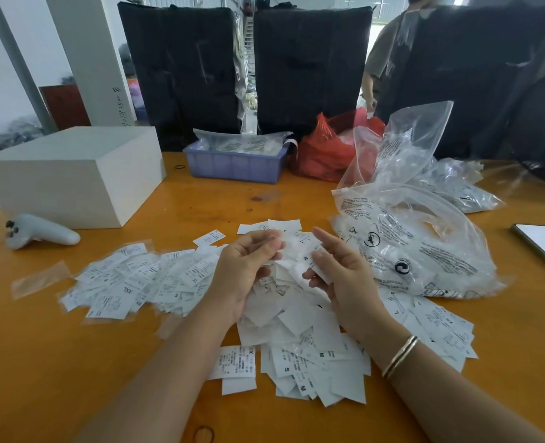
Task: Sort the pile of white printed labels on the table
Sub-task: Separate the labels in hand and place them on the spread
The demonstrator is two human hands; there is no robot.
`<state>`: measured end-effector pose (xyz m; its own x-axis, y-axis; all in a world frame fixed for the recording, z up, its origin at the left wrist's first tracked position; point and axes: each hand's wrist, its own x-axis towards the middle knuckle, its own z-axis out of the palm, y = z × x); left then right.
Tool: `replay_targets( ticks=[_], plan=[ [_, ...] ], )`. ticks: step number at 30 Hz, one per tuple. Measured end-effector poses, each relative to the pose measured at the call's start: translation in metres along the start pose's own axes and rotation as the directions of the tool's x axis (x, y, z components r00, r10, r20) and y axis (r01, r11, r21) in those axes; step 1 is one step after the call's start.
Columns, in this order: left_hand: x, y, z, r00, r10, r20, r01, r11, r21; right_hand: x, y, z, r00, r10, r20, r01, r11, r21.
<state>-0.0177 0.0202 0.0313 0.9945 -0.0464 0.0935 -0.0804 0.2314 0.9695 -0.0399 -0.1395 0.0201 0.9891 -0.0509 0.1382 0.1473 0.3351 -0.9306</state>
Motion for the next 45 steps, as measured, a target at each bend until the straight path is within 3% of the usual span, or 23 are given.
replay_targets(
  ticks=[16,22,28,36,45],
  plan=[
    [0.001,-0.006,0.002,0.997,0.07,0.039,-0.073,0.993,0.089,0.002,0.002,-0.001,0.999,-0.036,-0.025,0.034,0.998,-0.049],
    [0.002,-0.009,0.002,0.987,0.135,0.086,-0.151,0.963,0.224,-0.002,0.003,0.005,0.995,-0.099,0.008,0.096,0.947,-0.306],
    [0.002,-0.012,0.004,0.975,0.167,0.149,-0.208,0.923,0.325,-0.001,0.007,0.006,0.985,-0.172,0.016,0.16,0.876,-0.455],
    [0.004,-0.012,0.001,0.971,0.212,0.114,-0.239,0.91,0.34,-0.003,0.012,0.007,0.972,-0.207,0.114,0.23,0.725,-0.649],
    [0.002,-0.01,0.003,0.975,0.175,0.137,-0.212,0.914,0.346,0.0,0.007,0.004,0.977,-0.208,0.052,0.209,0.87,-0.447]
  ],
)
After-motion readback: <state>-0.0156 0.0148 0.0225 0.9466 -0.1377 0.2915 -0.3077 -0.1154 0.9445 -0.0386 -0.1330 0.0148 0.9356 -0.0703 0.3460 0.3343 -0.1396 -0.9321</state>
